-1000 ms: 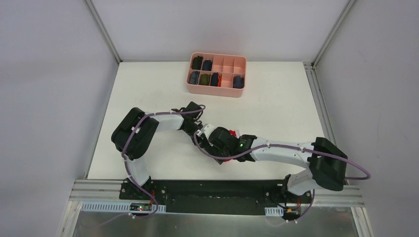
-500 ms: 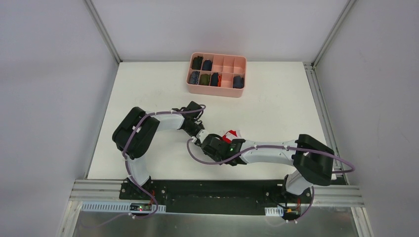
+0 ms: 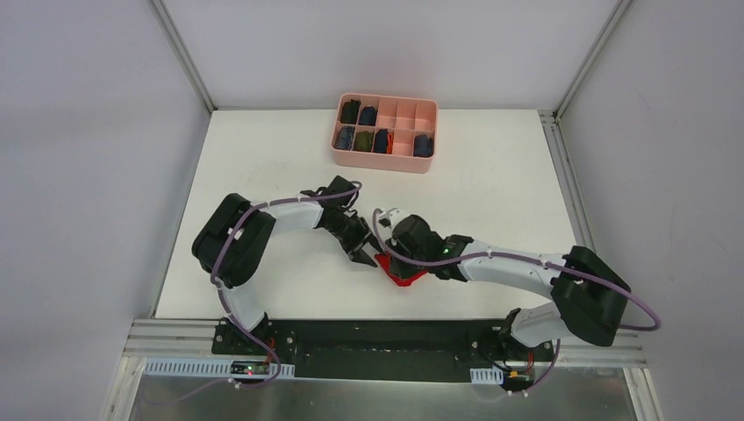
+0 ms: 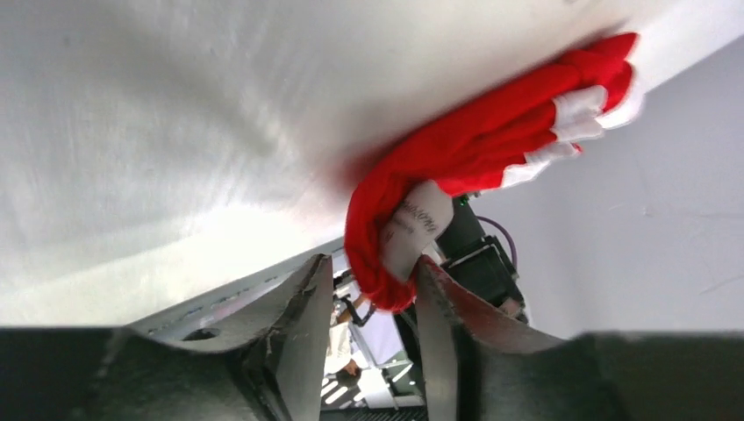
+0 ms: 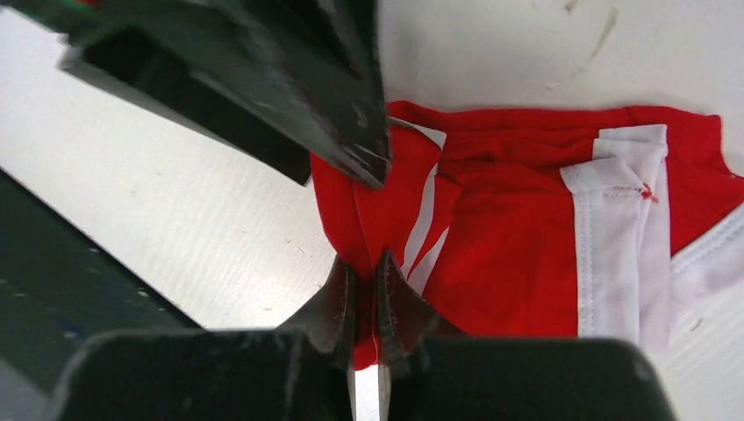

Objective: Roll the underwear
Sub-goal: Roll the underwear to the center of the board.

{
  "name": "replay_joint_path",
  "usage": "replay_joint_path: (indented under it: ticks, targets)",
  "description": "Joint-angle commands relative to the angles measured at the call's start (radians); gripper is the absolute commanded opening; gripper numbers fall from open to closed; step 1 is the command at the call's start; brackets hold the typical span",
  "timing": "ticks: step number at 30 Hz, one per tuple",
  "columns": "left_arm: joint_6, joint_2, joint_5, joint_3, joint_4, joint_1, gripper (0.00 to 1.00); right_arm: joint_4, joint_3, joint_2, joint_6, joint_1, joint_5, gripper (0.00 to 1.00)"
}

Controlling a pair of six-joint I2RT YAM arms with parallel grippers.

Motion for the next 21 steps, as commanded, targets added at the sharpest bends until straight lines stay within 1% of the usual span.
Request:
replay_joint_path:
  ticks: [1,3,4,7,9,10,14,17,21]
  targets:
    - [-0.029,-0.107,0.010,-0.008,-0.022,0.032,0.46,0.094,-0.081,-0.075,0.158,-0.132,-0.340,0.00]
    - [-0.031,-0.130,0.007,-0.021,-0.022,0.036,0.53,0.121,-0.102,-0.072,0.188,-0.175,-0.416,0.00]
    - [-0.031,-0.138,0.008,-0.029,-0.022,0.036,0.55,0.136,-0.114,-0.071,0.207,-0.193,-0.443,0.00]
    - [-0.029,-0.162,0.006,-0.061,-0.021,0.036,0.56,0.155,-0.140,-0.054,0.252,-0.242,-0.509,0.00]
    - [-0.024,-0.170,0.009,-0.074,-0.022,0.034,0.52,0.202,-0.159,-0.043,0.285,-0.263,-0.543,0.00]
    - [-0.020,-0.174,0.008,-0.079,-0.022,0.031,0.47,0.224,-0.171,-0.039,0.313,-0.277,-0.558,0.00]
    - [-0.003,-0.173,0.015,-0.074,-0.022,0.017,0.35,0.294,-0.225,-0.040,0.380,-0.321,-0.597,0.00]
    - [0.003,-0.158,0.020,-0.059,-0.021,0.007,0.31,0.347,-0.273,-0.058,0.423,-0.354,-0.613,0.00]
    - [0.015,-0.123,0.030,-0.018,-0.022,-0.012,0.30,0.364,-0.325,-0.086,0.439,-0.373,-0.605,0.00]
